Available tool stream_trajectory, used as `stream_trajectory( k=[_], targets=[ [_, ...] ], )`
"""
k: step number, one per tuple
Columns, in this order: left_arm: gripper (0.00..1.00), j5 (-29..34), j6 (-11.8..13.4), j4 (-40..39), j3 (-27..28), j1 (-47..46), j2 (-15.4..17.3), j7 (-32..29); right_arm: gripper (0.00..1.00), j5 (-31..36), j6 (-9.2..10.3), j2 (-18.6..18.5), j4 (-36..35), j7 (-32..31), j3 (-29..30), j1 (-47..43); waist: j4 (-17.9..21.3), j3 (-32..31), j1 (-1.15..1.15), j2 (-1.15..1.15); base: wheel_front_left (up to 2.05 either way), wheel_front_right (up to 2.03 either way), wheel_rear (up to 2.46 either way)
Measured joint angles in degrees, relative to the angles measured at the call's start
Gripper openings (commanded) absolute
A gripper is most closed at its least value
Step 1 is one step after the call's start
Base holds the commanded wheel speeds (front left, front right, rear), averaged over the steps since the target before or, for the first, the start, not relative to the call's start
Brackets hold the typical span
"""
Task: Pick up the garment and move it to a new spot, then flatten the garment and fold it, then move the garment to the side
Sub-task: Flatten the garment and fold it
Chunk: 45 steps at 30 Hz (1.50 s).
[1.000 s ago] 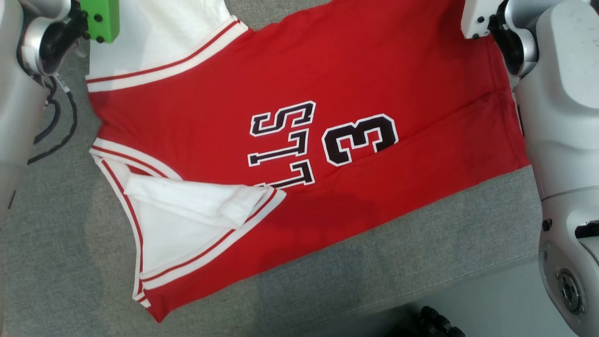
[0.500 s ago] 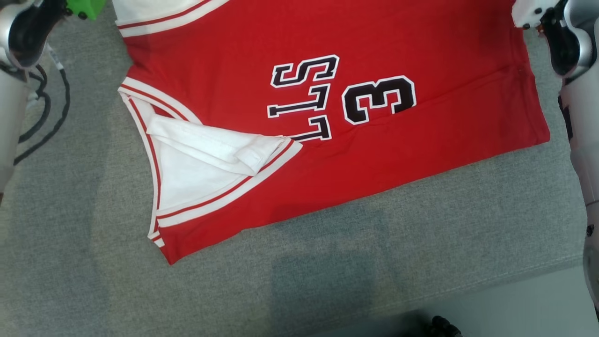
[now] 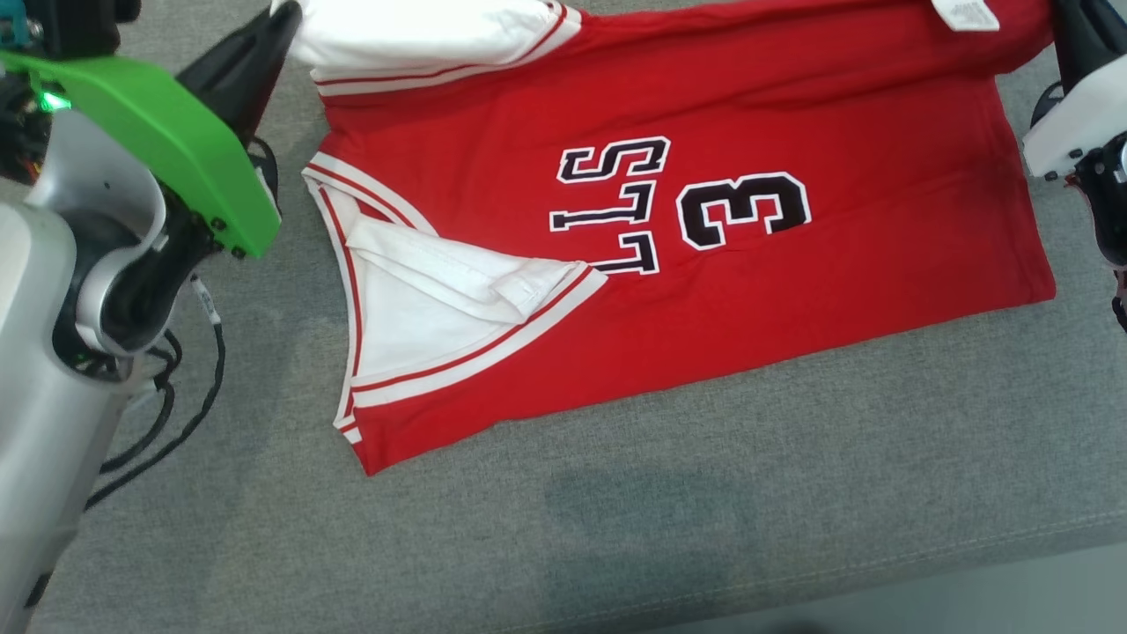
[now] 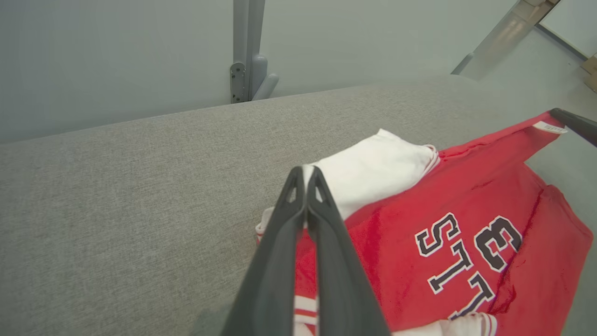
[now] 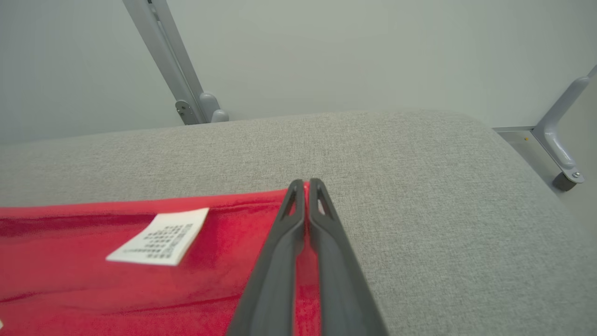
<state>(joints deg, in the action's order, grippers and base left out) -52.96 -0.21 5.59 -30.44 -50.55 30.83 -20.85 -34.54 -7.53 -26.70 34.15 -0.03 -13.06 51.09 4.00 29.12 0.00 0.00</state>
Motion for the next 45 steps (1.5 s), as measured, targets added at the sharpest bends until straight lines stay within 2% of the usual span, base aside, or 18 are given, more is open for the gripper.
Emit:
stream_trajectory(
  k=[5,15,18,22,31,32,33,34,35,36,37,38,45],
  targets=[
    [0.0,-1.79,3.47,-9.24,1.23,8.26,2.26,0.24,0.0,-2.98,0.0,-3.27,-2.42,1.15,-0.75,-4.27,-1.38,-1.35,0.0,0.0,0.0,0.0,0.0],
    [0.0,-3.57,7.87,-20.2,2.43,19.7,3.77,2.89,0.0,-6.23,-0.01,-6.42,-4.91,2.8,-0.05,-11.55,-3.04,-2.79,0.0,0.0,0.0,0.0,0.0],
    [0.0,-3.57,8.2,-22.63,1.96,22.83,3.78,4.15,0.0,-6.8,-0.01,-7.01,-5.66,3.55,0.7,-14.23,-3.41,-2.93,0.0,0.0,0.0,0.0,0.0],
    [0.0,-3.28,7.44,-23.71,0.82,26.33,3.21,6.91,0.0,-6.48,-0.01,-7.49,-6.97,4.33,1.26,-18.01,-3.66,-2.98,0.0,0.0,0.0,0.0,0.0],
    [0.0,-1.29,6.03,-17.3,-1.6,31.11,0.86,12.13,0.0,-4.7,-0.01,-6.01,-7.78,5.19,1.92,-22.76,-3.39,-2.53,0.0,0.0,0.0,0.0,0.0],
    [0.0,-0.94,6.01,-16.29,-1.8,31.14,0.56,12.61,0.35,-4.52,-0.01,-5.84,-7.66,5.23,1.99,-22.87,-3.38,-2.53,0.0,0.0,0.0,0.0,0.0],
    [0.0,-0.7,5.73,-15.47,-2.35,31.22,0.38,12.76,0.35,-4.53,-0.01,-5.52,-7.48,5.25,2.23,-22.99,-3.37,-2.58,0.0,0.0,0.0,0.0,0.0],
    [0.0,-0.7,5.69,-14.69,-2.59,31.45,-0.07,13.21,0.67,-4.85,-0.01,-5.01,-7.19,5.22,2.65,-23.14,-3.36,-2.67,0.0,0.0,0.0,0.0,0.0],
    [0.13,-0.74,5.45,-13.14,-3.43,31.82,-1.0,13.34,1.0,-5.86,0.0,-4.27,-6.97,5.27,3.24,-23.66,-3.39,-2.97,0.0,0.0,0.0,0.0,0.0],
    [0.41,-0.73,5.48,-12.51,-3.61,32.06,-1.37,13.38,1.0,-6.03,-0.01,-4.19,-6.92,5.49,3.38,-23.92,-3.42,-3.21,0.0,0.0,0.0,0.0,0.0],
    [0.92,-0.73,5.7,-11.92,-3.76,32.28,-1.7,13.48,1.0,-6.17,0.0,-4.19,-6.94,5.95,3.68,-24.16,-3.44,-3.5,0.0,0.0,0.0,0.0,0.0],
    [1.0,-0.46,5.95,-11.4,-4.04,32.43,-1.93,13.84,1.0,-6.33,0.0,-4.17,-7.01,6.62,4.14,-24.47,-3.47,-3.85,0.0,0.0,0.0,0.0,0.0],
    [1.0,0.85,9.09,-9.83,-3.09,34.74,-4.94,19.7,1.0,-6.41,0.0,-2.65,-9.03,12.24,6.24,-27.83,-3.59,-7.55,0.0,0.0,0.0,0.0,0.0]
  ],
)
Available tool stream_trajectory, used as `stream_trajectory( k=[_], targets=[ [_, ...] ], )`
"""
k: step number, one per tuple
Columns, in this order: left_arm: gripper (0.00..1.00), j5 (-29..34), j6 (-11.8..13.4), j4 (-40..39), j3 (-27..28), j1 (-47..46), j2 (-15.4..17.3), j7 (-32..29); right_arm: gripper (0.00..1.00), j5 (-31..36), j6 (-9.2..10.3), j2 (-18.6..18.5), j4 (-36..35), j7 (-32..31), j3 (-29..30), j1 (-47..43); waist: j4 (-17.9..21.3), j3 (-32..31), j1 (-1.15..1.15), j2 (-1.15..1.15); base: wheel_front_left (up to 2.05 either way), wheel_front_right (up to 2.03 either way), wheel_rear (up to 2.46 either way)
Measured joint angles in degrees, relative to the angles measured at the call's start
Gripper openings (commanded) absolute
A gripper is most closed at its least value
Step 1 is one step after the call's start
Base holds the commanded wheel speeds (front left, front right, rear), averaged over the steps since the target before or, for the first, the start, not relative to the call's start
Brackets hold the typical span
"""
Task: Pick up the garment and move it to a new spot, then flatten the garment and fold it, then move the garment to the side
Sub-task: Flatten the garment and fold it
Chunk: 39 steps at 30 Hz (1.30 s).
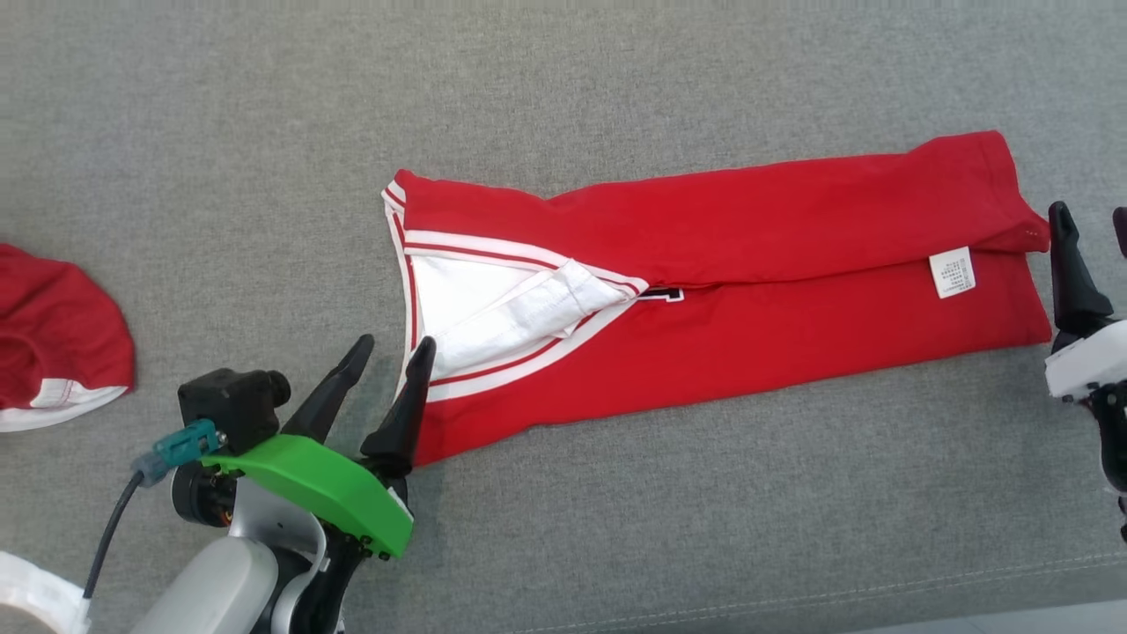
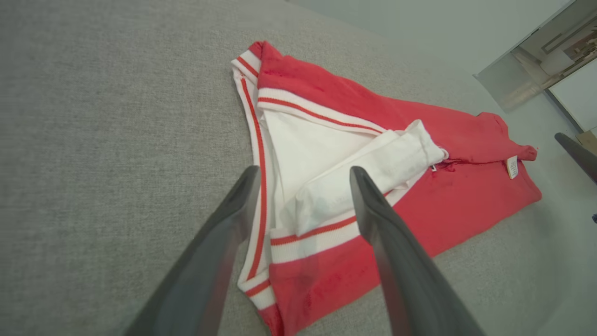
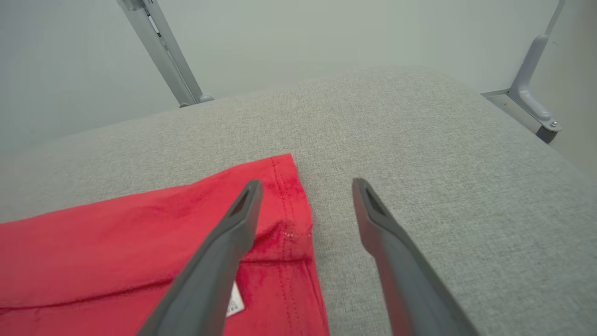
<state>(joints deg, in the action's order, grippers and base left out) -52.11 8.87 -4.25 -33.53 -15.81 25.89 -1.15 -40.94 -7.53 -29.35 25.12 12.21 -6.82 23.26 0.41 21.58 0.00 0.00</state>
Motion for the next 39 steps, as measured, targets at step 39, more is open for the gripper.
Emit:
stream_trajectory(
  k=[39],
  targets=[
    [1.0,34.83,3.36,9.72,4.04,10.73,-16.68,16.11,1.0,-4.66,0.03,3.37,21.59,-11.46,11.31,-0.18,-12.18,-9.85,0.0,0.0,0.0,0.0,0.0]
  ],
)
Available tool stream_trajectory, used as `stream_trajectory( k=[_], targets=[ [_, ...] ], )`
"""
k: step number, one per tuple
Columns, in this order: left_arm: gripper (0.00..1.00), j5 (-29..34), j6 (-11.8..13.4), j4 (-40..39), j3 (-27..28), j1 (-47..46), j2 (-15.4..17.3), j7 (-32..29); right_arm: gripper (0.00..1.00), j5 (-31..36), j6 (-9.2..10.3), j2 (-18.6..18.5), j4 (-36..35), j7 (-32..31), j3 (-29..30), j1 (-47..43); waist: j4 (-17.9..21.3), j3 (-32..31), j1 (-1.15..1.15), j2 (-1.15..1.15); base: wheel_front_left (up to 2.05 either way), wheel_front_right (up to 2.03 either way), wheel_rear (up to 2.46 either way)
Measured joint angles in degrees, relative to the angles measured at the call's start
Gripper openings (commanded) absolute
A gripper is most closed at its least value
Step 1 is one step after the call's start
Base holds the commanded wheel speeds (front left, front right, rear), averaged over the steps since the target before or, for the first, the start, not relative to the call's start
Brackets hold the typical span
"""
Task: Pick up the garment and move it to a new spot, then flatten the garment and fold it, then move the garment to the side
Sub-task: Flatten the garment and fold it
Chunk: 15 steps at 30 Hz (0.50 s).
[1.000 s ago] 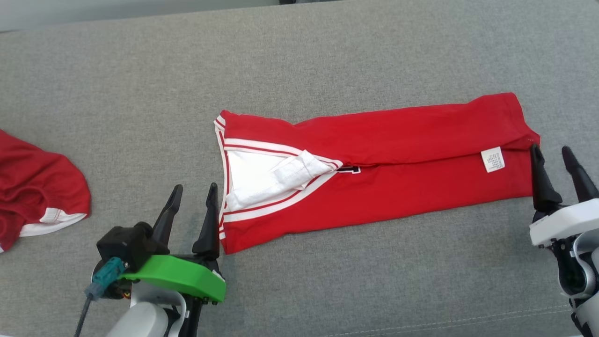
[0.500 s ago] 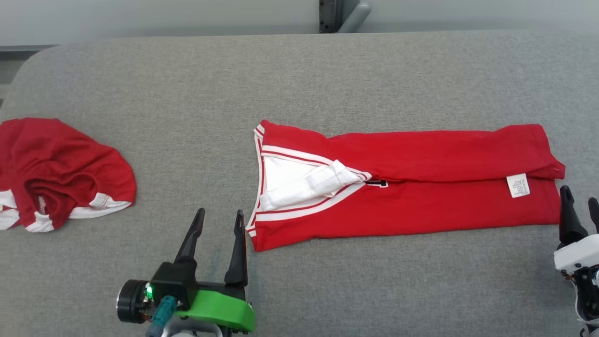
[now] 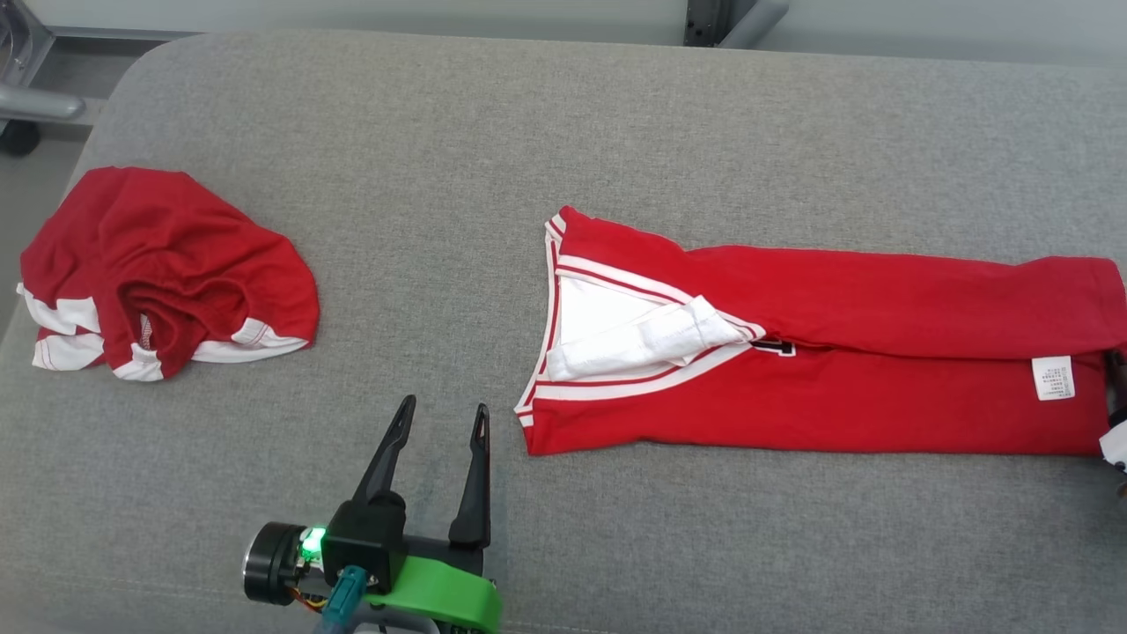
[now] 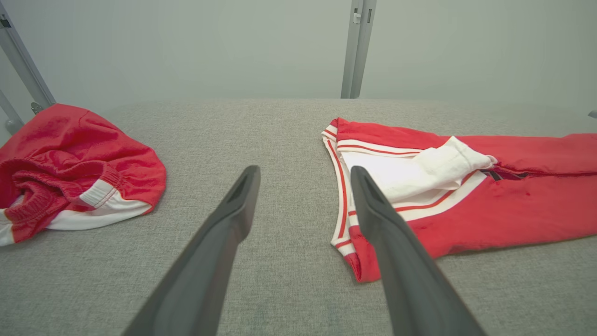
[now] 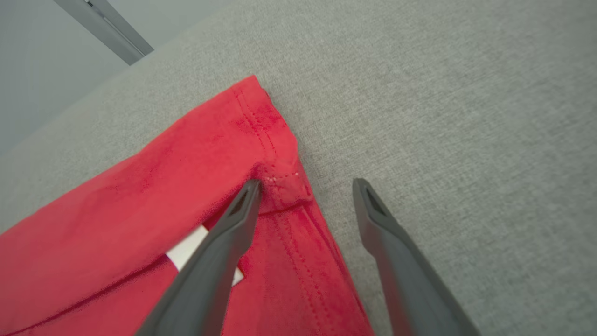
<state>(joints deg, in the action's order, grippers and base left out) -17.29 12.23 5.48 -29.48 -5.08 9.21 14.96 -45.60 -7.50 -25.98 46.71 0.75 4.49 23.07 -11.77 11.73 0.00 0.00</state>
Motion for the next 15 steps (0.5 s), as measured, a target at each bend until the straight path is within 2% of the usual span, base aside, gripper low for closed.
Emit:
stream_trajectory(
  k=[7,8,10,11,15],
  targets=[
    [1.0,1.4,-1.33,0.65,2.04,0.12,-1.32,0.0,1.0,1.21,0.0,-0.38,3.75,-3.74,-0.74,2.5,-1.04,1.17,0.0,0.0,0.0,0.0,0.0],
    [1.0,1.51,-1.68,0.81,2.3,0.16,-1.44,0.0,0.76,1.23,0.0,-0.38,3.93,-3.99,-0.93,2.59,-0.99,1.23,0.0,0.0,0.0,0.0,0.0],
    [1.0,1.89,-2.24,1.03,2.61,0.35,-1.65,0.0,0.11,1.44,0.0,-0.34,4.06,-4.07,-1.29,2.8,-0.82,1.25,0.0,0.0,0.0,0.0,0.0],
    [1.0,1.89,-2.24,1.03,2.61,0.35,-1.65,0.0,0.0,1.44,0.0,-0.34,4.06,-4.07,-1.29,2.8,-0.82,1.25,0.0,0.0,0.0,0.0,0.0],
    [1.0,2.37,-3.0,1.29,3.53,0.44,-2.2,0.01,0.0,1.41,-0.05,0.0,3.49,-4.09,-2.34,2.81,-0.23,1.05,0.0,0.0,0.0,0.0,0.0]
  ],
)
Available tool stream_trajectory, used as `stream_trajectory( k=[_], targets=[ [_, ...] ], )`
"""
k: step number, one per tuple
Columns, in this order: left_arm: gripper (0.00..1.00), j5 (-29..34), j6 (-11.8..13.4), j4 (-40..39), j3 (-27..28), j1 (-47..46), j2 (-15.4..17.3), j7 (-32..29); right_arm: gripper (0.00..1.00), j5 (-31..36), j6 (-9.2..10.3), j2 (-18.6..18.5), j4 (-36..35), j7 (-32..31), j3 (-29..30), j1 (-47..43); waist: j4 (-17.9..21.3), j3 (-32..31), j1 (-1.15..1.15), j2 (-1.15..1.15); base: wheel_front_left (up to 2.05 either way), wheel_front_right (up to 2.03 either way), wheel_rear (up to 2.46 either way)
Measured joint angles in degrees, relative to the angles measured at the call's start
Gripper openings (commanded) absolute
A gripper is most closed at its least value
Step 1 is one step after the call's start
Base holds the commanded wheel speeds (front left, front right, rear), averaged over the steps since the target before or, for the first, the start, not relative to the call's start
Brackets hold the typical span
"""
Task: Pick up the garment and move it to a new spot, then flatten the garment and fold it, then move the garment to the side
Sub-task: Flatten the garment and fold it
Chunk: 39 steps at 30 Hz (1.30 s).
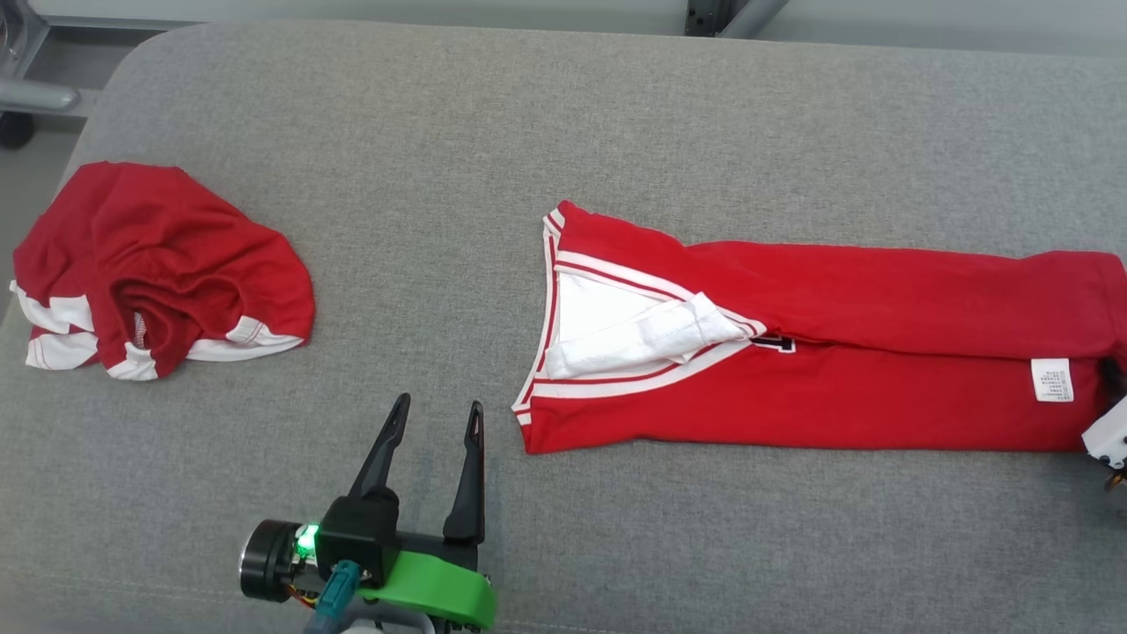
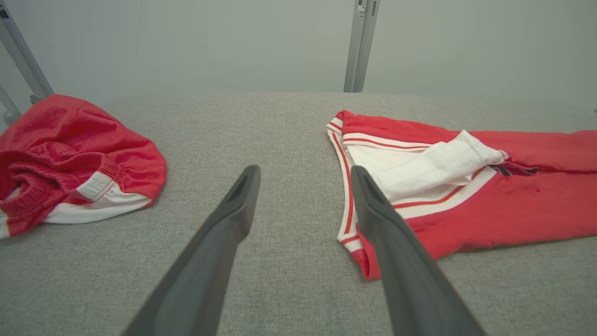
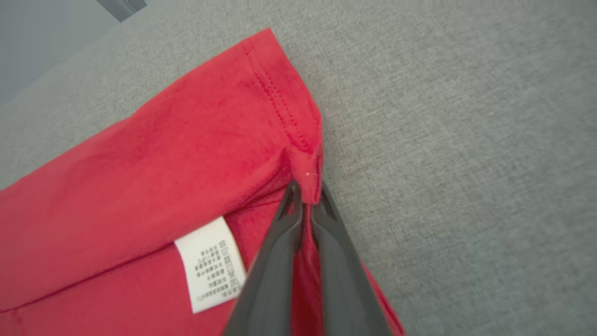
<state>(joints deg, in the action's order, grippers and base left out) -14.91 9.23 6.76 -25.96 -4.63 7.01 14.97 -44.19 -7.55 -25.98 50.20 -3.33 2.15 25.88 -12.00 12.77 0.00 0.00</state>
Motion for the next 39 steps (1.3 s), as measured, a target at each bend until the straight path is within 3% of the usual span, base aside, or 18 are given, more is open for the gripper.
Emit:
stream_trajectory(
  k=[12,19,25,29,34,39],
  targets=[
    [1.0,0.92,-1.6,0.98,1.88,0.6,-0.09,-0.01,0.0,1.53,0.0,-5.47,-3.11,1.66,-0.98,-0.65,3.22,-1.6,0.0,0.0,0.0,0.0,0.0],
    [1.0,1.19,-1.99,1.36,2.12,1.13,-0.12,0.0,0.0,-0.71,0.02,-6.24,-12.62,-2.71,-3.02,-1.17,5.17,-2.73,0.0,0.0,0.0,0.0,0.0],
    [1.0,1.19,-2.49,2.33,1.85,1.59,-0.51,0.0,0.0,-1.45,0.04,-4.68,-24.28,-9.66,-6.04,-1.07,6.28,-3.86,0.0,0.0,0.0,0.0,0.0],
    [1.0,1.19,-2.98,2.97,1.57,1.46,-1.07,0.0,0.0,-0.9,0.07,-1.54,-32.65,-15.6,-8.22,-0.09,5.74,-4.42,0.0,0.0,0.0,0.0,0.0],
    [1.0,1.14,-3.46,3.49,1.52,1.17,-1.74,0.0,0.0,1.19,0.07,2.45,-37.32,-20.07,-10.36,1.9,4.08,-4.26,0.0,0.0,0.0,0.0,0.0],
    [1.0,1.11,-4.28,4.1,0.74,0.08,-2.55,0.0,0.0,3.36,0.07,6.42,-37.38,-22.41,-12.25,4.41,1.86,-3.59,0.0,0.0,0.0,0.0,0.0]
  ],
)
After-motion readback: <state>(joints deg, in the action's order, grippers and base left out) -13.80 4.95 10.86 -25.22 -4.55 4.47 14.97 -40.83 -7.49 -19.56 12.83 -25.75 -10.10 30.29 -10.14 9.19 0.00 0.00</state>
